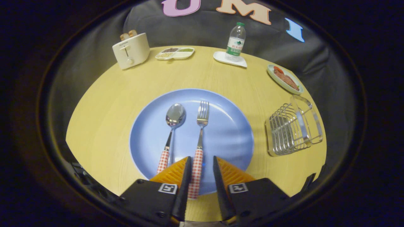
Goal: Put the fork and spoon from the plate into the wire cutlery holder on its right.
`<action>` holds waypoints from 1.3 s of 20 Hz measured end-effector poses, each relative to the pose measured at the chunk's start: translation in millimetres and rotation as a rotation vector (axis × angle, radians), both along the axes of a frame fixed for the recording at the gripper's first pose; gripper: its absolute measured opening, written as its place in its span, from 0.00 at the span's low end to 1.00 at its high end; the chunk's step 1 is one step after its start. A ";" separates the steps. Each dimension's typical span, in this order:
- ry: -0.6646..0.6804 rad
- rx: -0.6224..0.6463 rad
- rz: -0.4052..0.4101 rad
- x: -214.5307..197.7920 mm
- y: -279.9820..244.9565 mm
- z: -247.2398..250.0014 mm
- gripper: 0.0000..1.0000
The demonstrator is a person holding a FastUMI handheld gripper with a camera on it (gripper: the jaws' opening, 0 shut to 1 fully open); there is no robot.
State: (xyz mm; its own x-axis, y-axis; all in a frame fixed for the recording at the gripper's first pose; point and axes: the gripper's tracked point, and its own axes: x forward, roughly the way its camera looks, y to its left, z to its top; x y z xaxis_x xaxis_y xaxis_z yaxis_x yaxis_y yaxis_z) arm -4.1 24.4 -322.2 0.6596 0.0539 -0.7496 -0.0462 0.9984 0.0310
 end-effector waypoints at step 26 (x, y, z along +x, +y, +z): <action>0.207 -0.060 -0.267 -49.3 -36.7 95.0 0.04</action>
